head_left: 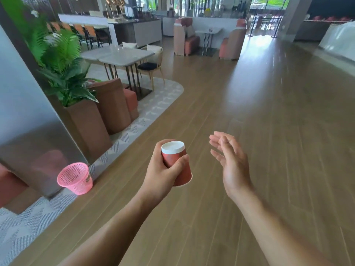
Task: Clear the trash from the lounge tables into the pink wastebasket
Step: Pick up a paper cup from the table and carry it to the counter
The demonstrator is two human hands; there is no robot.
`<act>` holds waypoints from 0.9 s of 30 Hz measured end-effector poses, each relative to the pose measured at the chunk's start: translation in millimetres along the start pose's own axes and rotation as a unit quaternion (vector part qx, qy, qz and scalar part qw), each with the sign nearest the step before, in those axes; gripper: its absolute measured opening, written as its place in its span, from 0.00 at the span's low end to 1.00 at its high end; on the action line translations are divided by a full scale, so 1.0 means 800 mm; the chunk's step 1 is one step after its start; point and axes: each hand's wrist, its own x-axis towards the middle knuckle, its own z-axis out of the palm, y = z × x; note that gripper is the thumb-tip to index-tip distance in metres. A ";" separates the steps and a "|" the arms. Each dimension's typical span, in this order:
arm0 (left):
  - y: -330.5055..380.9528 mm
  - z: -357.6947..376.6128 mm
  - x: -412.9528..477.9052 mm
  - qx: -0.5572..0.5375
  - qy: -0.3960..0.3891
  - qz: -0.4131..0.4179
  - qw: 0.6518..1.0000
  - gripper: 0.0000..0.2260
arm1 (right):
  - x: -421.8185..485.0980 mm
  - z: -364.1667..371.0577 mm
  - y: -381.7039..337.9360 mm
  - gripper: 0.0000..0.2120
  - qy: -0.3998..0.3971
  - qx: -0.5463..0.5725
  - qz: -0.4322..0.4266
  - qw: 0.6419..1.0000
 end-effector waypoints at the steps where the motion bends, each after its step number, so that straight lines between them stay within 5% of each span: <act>1: -0.005 0.000 0.030 0.000 -0.002 0.000 1.000 0.20 | 0.028 0.005 0.009 0.14 0.004 0.004 0.002 1.000; 11: -0.083 0.060 0.350 0.020 -0.009 0.011 1.000 0.21 | 0.339 0.034 0.134 0.13 -0.010 0.023 0.009 1.000; 27: -0.131 0.102 0.852 0.012 0.027 0.022 0.999 0.24 | 0.845 0.103 0.208 0.14 -0.021 0.020 -0.005 1.000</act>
